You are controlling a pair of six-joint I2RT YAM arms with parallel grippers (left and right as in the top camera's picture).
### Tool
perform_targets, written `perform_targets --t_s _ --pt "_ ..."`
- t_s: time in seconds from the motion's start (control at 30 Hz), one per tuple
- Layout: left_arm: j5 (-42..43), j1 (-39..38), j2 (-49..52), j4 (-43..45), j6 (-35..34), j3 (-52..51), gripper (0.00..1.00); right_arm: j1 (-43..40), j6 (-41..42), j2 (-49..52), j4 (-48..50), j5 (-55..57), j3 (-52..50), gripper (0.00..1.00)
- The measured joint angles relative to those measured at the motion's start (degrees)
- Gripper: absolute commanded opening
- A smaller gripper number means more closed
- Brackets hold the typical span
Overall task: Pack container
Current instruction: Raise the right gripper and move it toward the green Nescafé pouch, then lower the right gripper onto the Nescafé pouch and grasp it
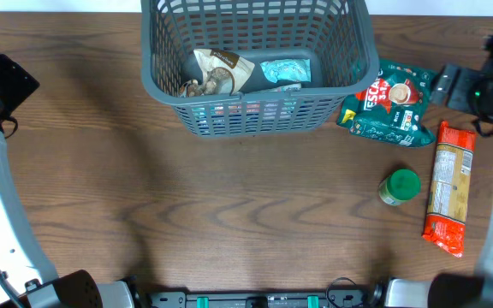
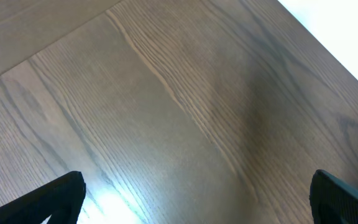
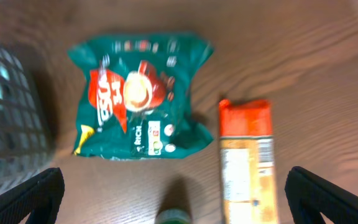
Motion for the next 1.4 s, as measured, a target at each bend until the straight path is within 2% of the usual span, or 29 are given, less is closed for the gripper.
perform_targets --t_s 0.23,0.7,1.13,1.4 --pt "0.0 0.0 0.0 0.0 0.0 0.0 0.99 -0.2 0.0 10.6 -0.3 -2.3 0.0 0.99" --pt "0.0 0.0 0.0 0.0 0.0 0.0 0.99 -0.4 0.0 12.3 2.1 -2.9 0.2 0.99" --pt "0.0 0.0 0.0 0.0 0.0 0.0 0.99 -0.4 -0.1 25.0 -8.1 -3.0 17.7 0.99" --pt "0.0 0.0 0.0 0.0 0.0 0.0 0.99 0.2 -0.1 30.0 -9.7 -3.0 18.4 0.99"
